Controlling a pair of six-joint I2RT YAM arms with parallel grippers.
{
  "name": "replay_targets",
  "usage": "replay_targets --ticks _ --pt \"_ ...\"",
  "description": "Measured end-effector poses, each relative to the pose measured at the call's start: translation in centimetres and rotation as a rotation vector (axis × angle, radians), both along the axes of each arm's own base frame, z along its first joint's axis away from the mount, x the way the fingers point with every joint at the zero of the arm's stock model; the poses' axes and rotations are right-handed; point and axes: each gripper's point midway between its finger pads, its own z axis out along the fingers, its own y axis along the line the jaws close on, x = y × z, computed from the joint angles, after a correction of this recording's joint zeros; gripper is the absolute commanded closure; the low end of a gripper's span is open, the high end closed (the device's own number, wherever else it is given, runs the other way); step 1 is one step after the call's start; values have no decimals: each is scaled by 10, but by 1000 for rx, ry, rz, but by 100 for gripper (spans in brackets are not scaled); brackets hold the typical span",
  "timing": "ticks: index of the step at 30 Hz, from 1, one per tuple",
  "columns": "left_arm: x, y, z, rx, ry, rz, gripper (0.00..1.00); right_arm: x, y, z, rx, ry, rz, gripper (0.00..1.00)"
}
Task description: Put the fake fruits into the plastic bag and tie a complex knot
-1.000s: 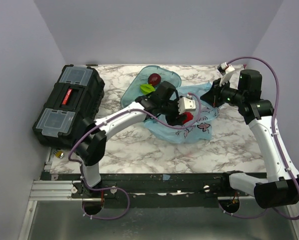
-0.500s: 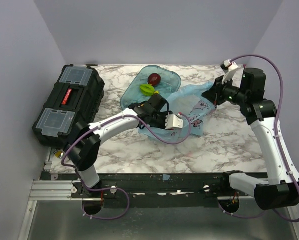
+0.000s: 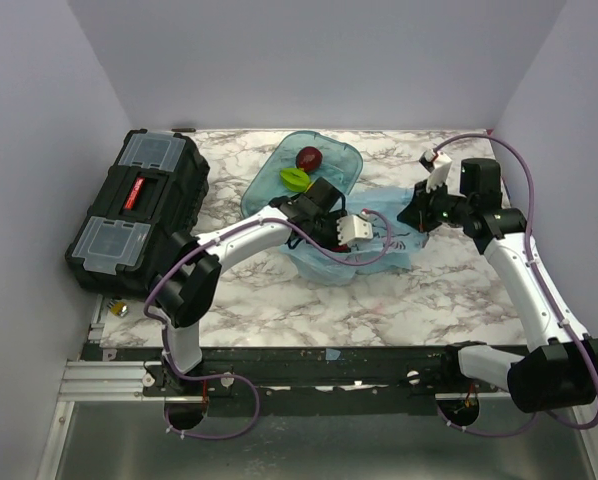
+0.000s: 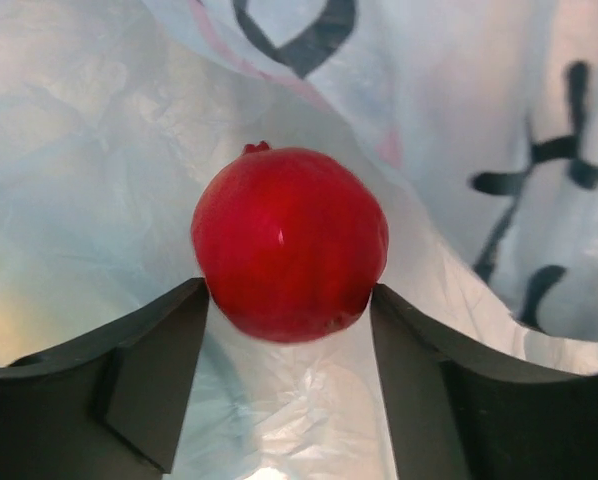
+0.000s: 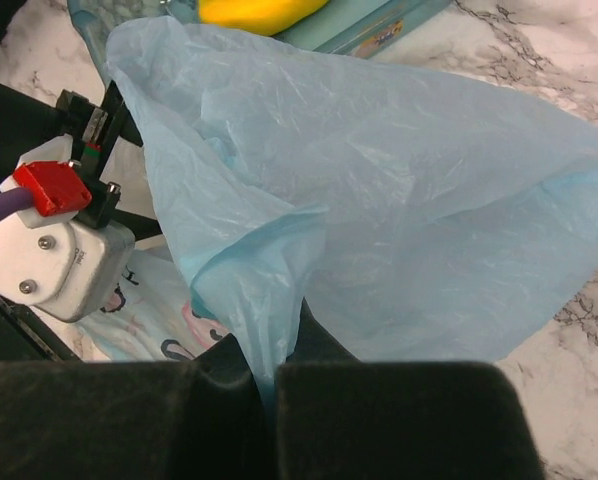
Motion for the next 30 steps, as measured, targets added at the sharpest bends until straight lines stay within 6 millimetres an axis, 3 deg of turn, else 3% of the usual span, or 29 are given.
replay_targets --ticks 3,6,8,12,15,17,20,22,25,27,30 --pt "-1 -1 5 -15 17 23 5 2 0 1 -2 -13 4 99" --pt "-3 -9 24 -69 32 42 2 0 0 0 -1 -16 5 99" --pt "-1 -18 51 -134 28 54 2 -3 0 -2 2 -14 7 99" --pt "6 -33 126 -319 -9 85 1 -9 1 -3 7 -14 10 99" --pt "8 -32 174 -462 -9 117 1 -11 0 -3 8 -17 9 99" --pt "25 -13 209 -549 -36 181 1 -12 0 -2 10 -20 8 99" --pt "58 13 231 -589 -74 274 2 -13 0 1 11 -27 7 99" --pt "84 29 230 -577 -96 340 4 -13 0 2 11 -33 8 99" --pt "121 52 198 -486 -101 446 13 -14 0 3 8 -40 10 99" --pt "144 66 157 -382 -76 504 19 -14 0 4 6 -44 12 99" --pt "157 80 95 -239 2 552 22 -14 0 4 2 -47 16 99"
